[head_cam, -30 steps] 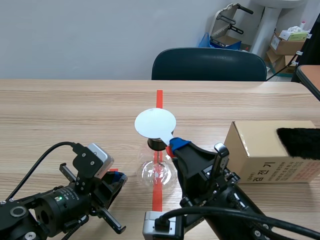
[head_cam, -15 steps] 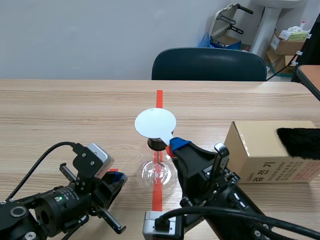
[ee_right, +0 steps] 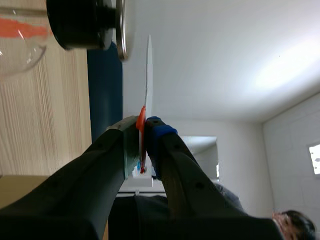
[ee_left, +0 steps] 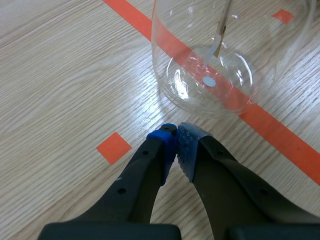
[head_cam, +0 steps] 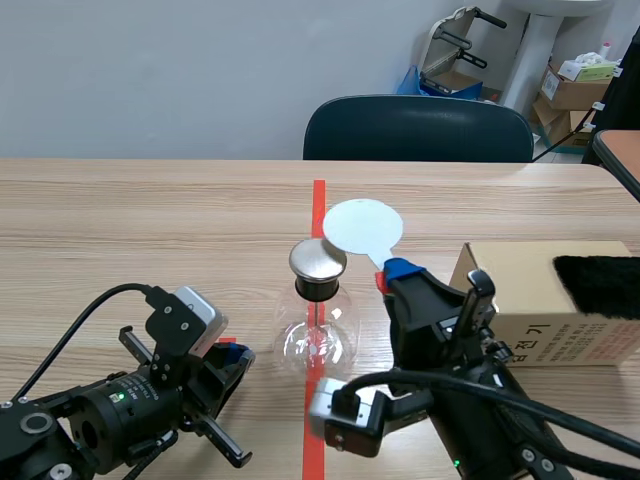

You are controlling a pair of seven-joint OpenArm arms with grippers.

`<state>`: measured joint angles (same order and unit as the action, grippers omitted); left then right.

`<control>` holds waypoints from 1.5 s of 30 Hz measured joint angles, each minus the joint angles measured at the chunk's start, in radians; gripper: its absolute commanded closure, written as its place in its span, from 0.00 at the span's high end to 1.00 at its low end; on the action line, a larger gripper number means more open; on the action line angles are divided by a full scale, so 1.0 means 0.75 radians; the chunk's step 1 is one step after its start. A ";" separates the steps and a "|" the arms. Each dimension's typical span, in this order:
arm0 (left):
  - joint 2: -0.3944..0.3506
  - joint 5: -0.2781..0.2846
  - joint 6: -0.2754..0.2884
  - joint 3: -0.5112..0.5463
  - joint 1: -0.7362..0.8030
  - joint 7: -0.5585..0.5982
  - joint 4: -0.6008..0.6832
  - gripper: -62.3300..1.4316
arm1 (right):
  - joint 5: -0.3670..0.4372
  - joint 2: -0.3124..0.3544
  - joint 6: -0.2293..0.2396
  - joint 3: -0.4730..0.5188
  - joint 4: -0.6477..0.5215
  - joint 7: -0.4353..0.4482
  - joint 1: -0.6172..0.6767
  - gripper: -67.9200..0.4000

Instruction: Do the electroscope experiment

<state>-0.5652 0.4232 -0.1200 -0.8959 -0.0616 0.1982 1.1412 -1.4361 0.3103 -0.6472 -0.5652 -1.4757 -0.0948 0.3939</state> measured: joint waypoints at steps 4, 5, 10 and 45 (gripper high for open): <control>0.000 0.000 0.000 0.000 0.000 0.000 0.000 0.09 | 0.001 -0.001 0.000 0.000 0.000 -0.125 0.000 0.02; 0.000 0.000 0.000 0.000 0.000 0.000 0.000 0.09 | 0.001 0.000 0.000 0.000 0.000 -0.159 0.000 0.02; 0.000 0.000 0.000 0.000 0.000 0.000 0.000 0.09 | 0.001 0.000 0.000 0.000 0.000 -0.332 0.000 0.02; 0.000 0.000 0.000 0.000 0.000 -0.001 0.000 0.09 | 0.005 0.000 0.000 0.000 0.000 -0.528 0.000 0.02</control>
<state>-0.5652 0.4232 -0.1200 -0.8959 -0.0616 0.1978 1.1412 -1.4322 0.3103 -0.6472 -0.5652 -1.4757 -0.4911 0.3939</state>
